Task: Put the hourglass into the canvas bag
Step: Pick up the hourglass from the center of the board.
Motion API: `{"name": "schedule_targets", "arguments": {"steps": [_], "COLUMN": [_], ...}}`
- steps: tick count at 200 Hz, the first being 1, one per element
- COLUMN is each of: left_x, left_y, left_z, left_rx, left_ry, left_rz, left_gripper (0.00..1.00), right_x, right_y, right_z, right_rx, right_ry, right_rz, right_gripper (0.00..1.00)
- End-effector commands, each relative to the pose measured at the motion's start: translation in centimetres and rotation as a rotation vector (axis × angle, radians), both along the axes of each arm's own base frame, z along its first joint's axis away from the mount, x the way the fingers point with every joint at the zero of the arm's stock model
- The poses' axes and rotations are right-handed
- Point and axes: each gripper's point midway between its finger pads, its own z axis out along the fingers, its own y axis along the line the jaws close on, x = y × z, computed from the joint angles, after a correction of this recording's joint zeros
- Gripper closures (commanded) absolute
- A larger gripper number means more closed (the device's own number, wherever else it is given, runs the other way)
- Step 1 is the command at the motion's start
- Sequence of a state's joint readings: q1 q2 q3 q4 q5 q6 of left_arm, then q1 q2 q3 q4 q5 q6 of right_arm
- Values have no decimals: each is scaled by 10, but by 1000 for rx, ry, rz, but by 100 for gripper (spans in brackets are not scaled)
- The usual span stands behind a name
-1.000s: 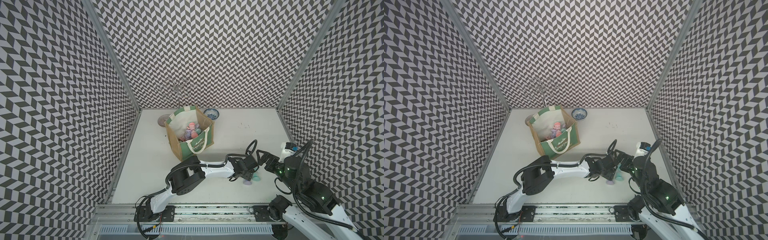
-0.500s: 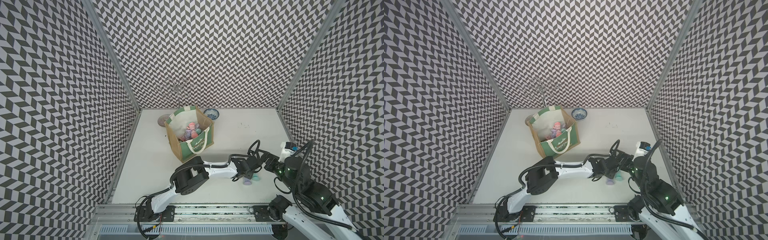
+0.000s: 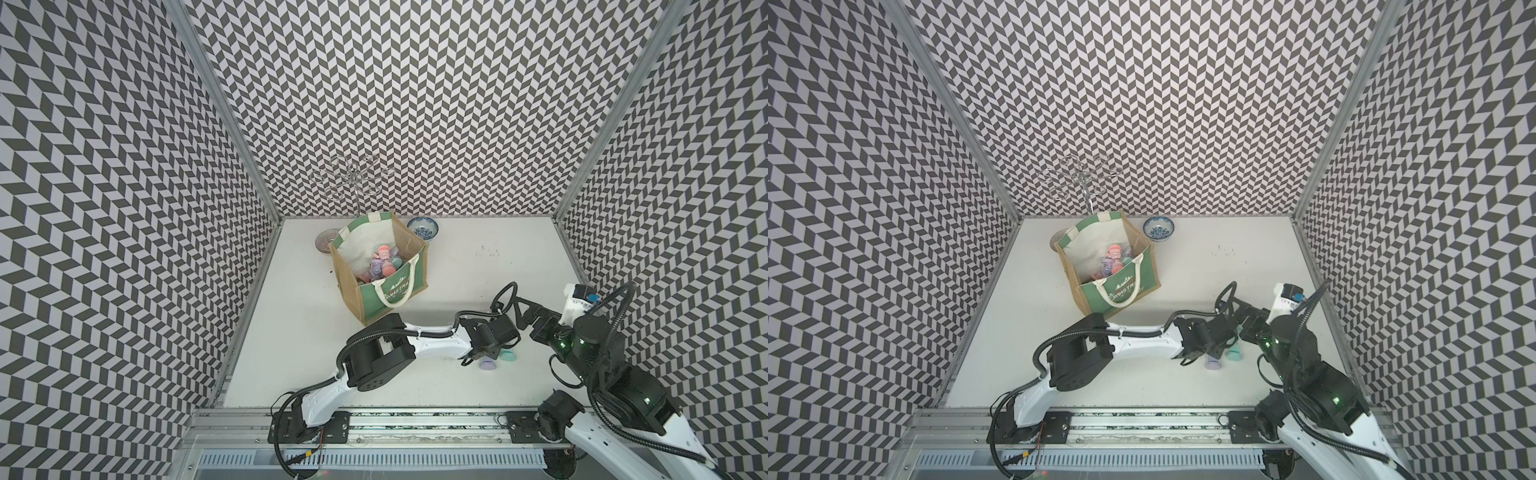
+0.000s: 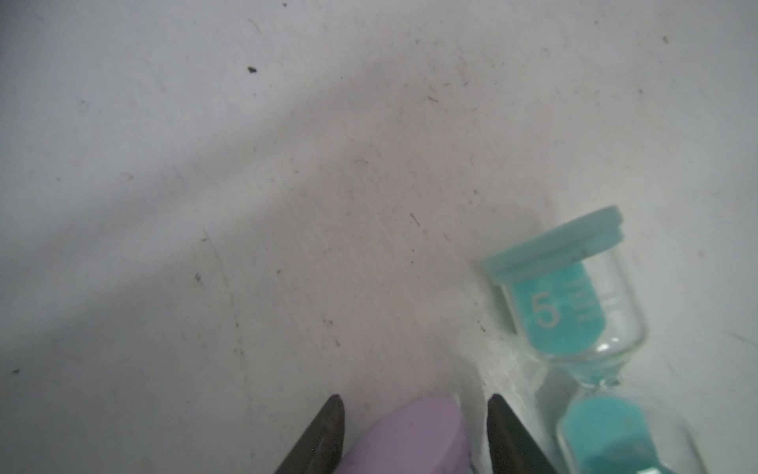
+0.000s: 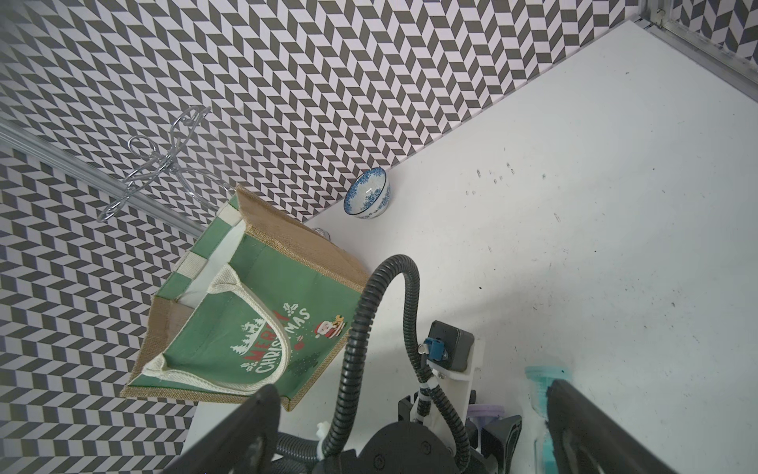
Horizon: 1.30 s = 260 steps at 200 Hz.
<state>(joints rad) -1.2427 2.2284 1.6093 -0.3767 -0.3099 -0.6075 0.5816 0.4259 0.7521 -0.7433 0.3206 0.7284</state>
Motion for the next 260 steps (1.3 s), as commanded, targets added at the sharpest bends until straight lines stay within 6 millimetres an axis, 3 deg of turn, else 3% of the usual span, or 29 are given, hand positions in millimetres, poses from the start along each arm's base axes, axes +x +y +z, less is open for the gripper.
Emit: {"name": "schedule_targets", "arguments": {"steps": [1,58,109,142,186,227,260], "left_x": [9,21,26,27,37,50,61], "left_y": [10,31,45,51,66,94,118], "left_z": [28,64,71,86,119,147,187], "left_rx": [-35,-128,-142,-161,-219,-258,-297], "left_ry": [-45,-94,-98,-113,-153,-193,-262], "left_rz": [58,85,99,110,138,195,228], "left_gripper": [53,60,61,62,62,62,62], "right_x": [4,6,9,9,11,15,18], "right_y": [7,16,22,27,32,39,55], "right_z": [15,22,20,23,30,34,41], "right_rx": [44,60,65,70,77,91,110], "right_ry": [-69,-103,-107,-129,-158,-176,-206], "right_rz": [22,67,87,111,135,161,226], "right_gripper": [1,1,1,1,1,1,1]}}
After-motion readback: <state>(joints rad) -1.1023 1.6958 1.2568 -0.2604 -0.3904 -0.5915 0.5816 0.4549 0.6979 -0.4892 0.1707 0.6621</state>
